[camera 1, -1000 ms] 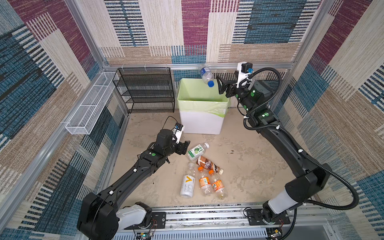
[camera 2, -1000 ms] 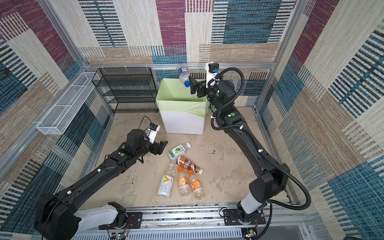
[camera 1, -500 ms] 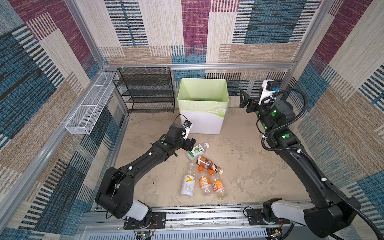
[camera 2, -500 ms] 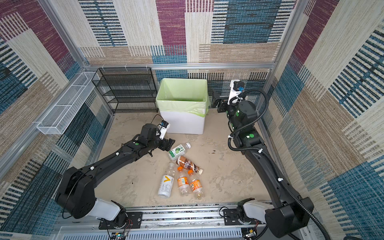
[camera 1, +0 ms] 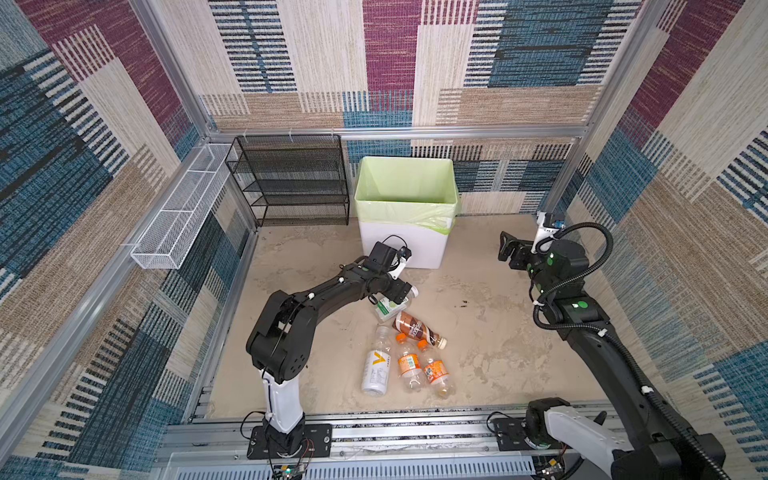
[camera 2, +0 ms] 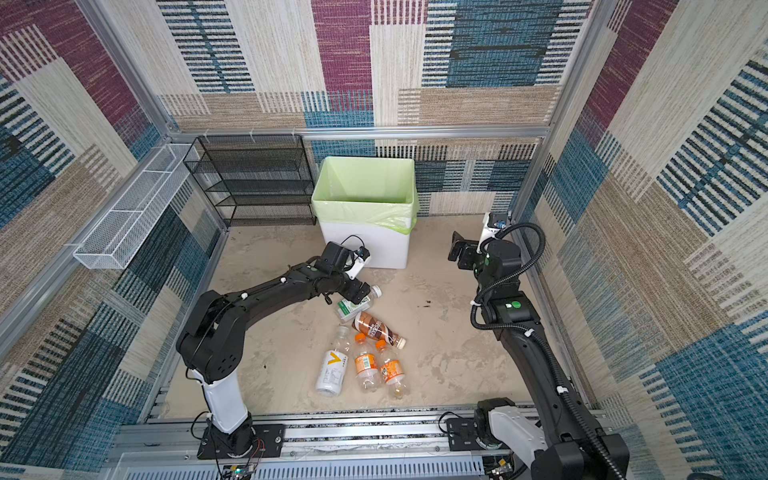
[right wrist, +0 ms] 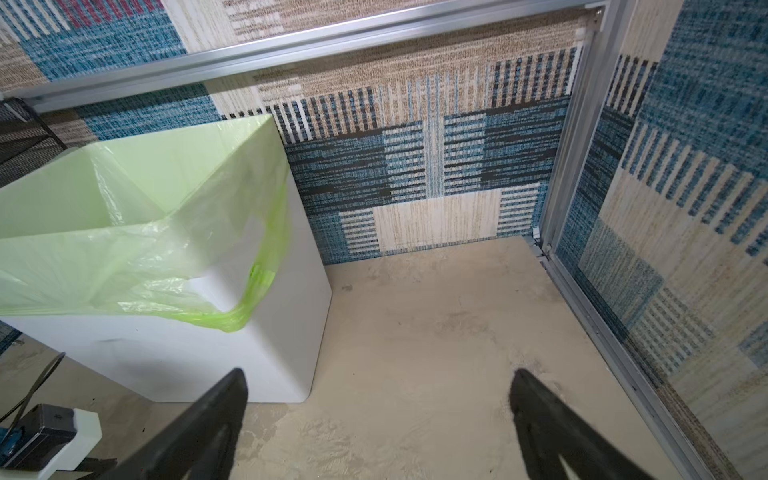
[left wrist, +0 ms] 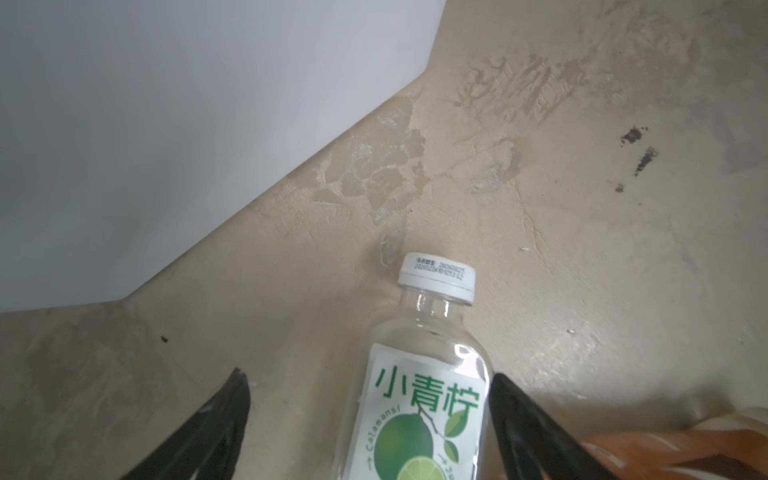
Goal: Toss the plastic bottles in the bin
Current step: 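Grasp the lime-label bottle with the left gripper while the right arm withdraws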
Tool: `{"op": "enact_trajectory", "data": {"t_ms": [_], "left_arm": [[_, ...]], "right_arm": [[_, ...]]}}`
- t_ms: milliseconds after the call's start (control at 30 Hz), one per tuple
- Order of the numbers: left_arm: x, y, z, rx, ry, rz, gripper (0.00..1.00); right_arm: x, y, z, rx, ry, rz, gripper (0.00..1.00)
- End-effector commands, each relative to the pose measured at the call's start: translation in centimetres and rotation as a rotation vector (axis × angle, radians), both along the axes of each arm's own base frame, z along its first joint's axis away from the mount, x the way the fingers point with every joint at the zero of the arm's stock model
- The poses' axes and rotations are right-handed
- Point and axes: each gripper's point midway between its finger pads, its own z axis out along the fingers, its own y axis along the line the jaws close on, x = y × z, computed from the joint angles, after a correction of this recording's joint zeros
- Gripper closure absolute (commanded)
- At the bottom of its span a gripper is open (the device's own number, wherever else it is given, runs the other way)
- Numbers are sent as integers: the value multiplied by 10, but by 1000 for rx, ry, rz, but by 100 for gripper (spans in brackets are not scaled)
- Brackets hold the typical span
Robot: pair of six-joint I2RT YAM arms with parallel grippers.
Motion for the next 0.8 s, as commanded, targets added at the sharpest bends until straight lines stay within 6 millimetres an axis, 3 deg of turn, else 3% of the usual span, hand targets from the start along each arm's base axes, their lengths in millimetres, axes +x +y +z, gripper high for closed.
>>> {"op": "enact_trajectory", "data": {"t_ms": [0,433,767], "left_arm": [[-13,-7,-9,32,42,-106,2],[-8,-1,-51,154,85,-129,5],[-6,-4,-51,146,81,-127,32]], "right_arm": [[1,3,-1,17,-2,17,1],[6,4,-11,36,9,30,1],[3,3,-14,48,11,28,5]]}}
